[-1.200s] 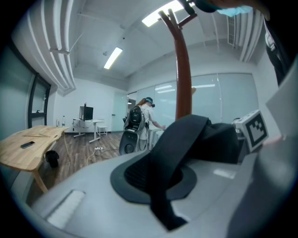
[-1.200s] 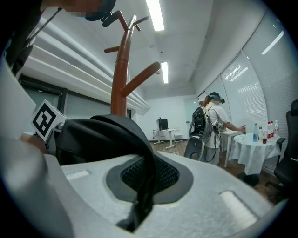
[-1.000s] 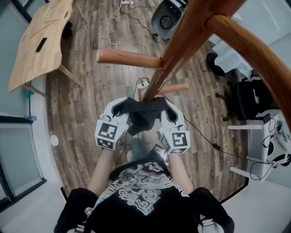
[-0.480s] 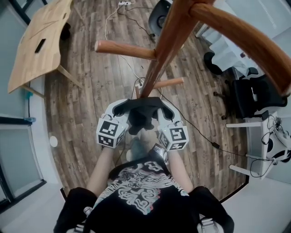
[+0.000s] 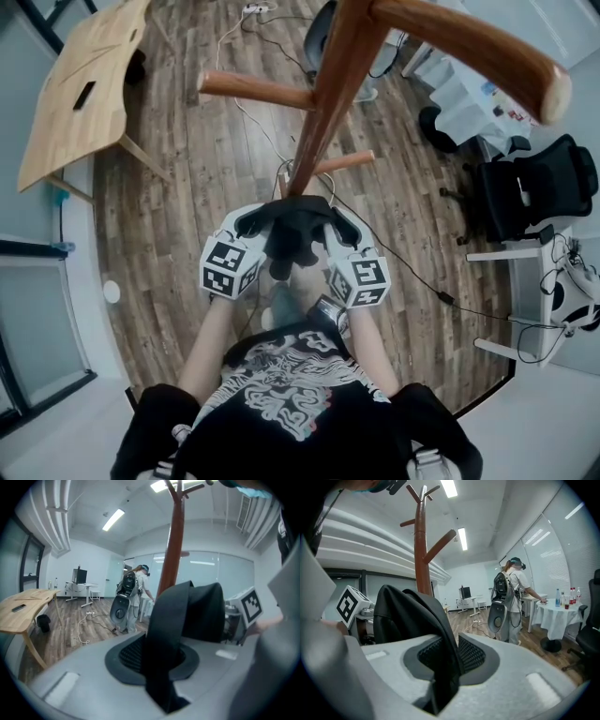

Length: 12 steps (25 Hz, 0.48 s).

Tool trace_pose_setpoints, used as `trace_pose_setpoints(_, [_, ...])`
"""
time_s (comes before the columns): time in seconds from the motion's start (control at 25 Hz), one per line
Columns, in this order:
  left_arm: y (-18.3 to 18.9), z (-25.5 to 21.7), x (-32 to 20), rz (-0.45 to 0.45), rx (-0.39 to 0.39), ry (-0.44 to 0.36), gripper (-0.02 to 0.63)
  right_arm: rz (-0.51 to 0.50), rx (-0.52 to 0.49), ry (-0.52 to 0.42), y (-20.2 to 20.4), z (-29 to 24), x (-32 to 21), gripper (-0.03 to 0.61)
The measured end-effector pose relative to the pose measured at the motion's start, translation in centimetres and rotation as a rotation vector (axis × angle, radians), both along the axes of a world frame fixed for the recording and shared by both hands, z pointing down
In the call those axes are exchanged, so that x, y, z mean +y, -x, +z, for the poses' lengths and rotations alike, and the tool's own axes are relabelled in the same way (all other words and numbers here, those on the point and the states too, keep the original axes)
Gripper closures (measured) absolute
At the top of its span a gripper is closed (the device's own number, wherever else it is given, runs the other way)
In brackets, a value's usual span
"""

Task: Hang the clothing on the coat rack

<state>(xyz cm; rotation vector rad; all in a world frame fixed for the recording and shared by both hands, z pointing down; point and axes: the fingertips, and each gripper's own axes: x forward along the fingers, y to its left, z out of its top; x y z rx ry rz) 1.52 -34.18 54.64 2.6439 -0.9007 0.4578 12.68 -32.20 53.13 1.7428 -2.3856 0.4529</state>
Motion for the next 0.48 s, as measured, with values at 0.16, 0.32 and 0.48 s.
trace_pose_setpoints(0.16, [0.1, 0.0, 0.5, 0.025, 0.008, 0.020, 0.543, 0.007, 0.001, 0.004, 0.1, 0.0, 0.2, 0.503])
trace_pose_setpoints(0.32, [-0.2, 0.2, 1.0, 0.051, 0.020, 0.035, 0.472, 0.008, 0.002, 0.008, 0.1, 0.1, 0.6, 0.503])
trace_pose_setpoints(0.48, [0.0, -0.1, 1.4, 0.066, 0.015, 0.029, 0.454, 0.019, -0.002, 0.013, 0.2, 0.0, 1.0, 0.502])
